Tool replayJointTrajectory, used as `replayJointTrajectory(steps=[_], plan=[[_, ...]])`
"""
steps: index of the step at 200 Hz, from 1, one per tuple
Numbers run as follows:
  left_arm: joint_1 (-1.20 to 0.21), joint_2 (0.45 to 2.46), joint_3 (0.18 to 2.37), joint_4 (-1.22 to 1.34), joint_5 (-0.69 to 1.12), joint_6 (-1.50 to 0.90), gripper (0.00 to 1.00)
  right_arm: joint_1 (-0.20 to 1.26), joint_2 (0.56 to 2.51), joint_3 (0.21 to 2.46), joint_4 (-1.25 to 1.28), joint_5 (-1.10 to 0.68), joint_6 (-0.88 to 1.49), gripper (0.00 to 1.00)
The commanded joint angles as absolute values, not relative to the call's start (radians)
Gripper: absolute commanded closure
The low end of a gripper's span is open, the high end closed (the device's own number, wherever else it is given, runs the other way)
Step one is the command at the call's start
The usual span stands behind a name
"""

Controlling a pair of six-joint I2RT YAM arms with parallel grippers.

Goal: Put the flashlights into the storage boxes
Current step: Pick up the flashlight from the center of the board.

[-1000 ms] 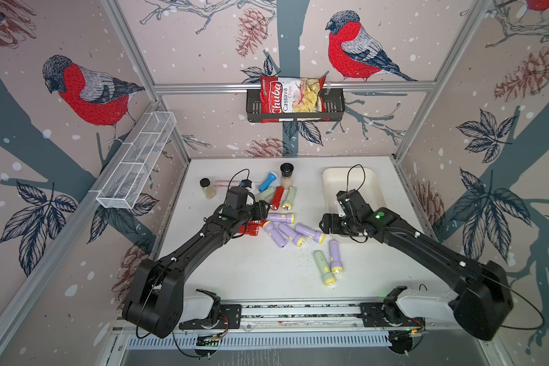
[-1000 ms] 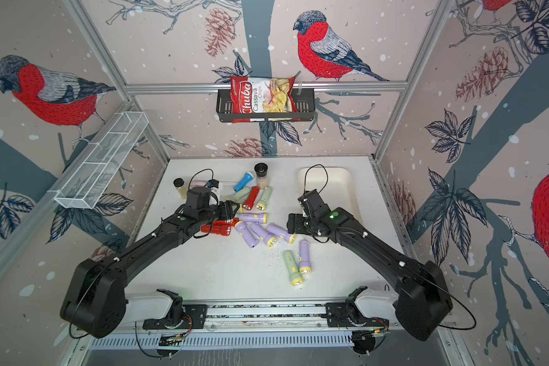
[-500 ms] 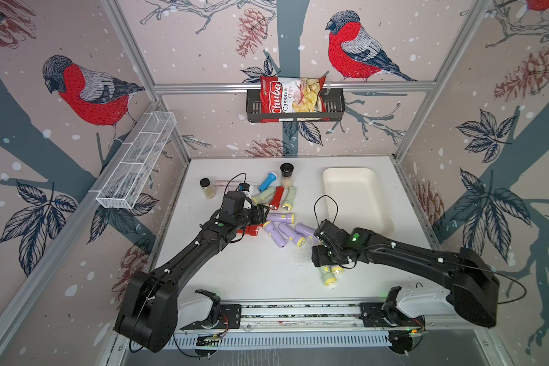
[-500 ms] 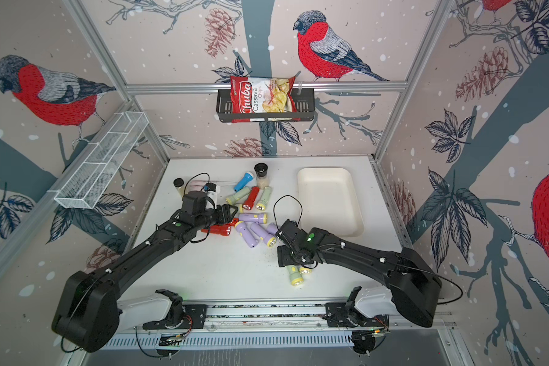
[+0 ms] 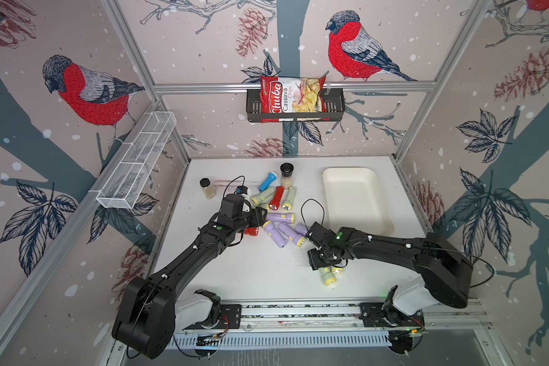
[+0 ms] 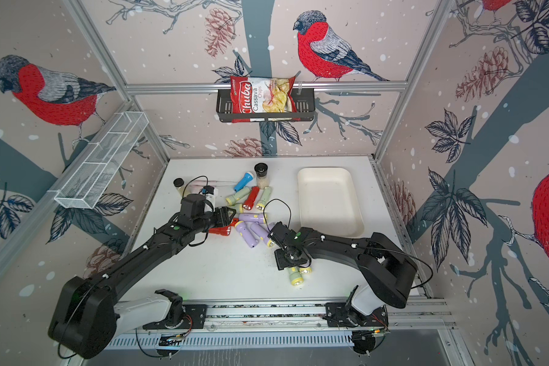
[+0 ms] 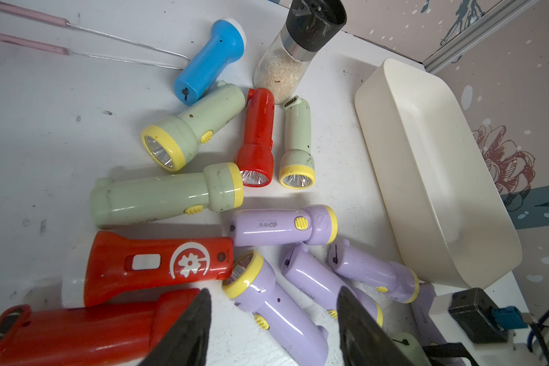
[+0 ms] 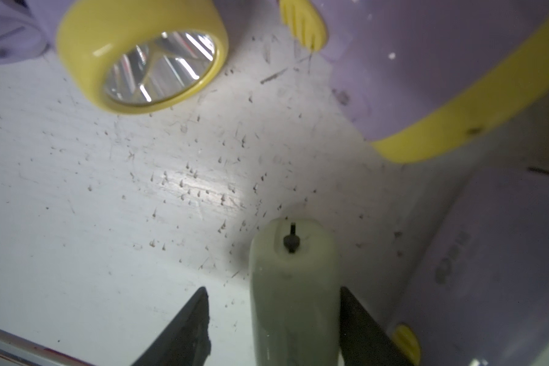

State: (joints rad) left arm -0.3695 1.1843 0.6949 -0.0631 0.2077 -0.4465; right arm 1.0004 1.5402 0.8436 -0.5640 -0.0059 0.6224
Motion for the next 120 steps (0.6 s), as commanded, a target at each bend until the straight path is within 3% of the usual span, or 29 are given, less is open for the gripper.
replayJointTrajectory(steps=[1, 120], plan=[[-0.37, 1.176, 0.692, -0.061, 0.196, -0.451, 0.38, 1.002, 1.551, 0.846, -0.546, -0.003, 0.589, 0.4], [-0.37, 1.146, 0.705, -0.11, 0.217, -0.453, 0.38, 1.039, 1.479, 0.85, -0.522, 0.02, 0.516, 0.62]])
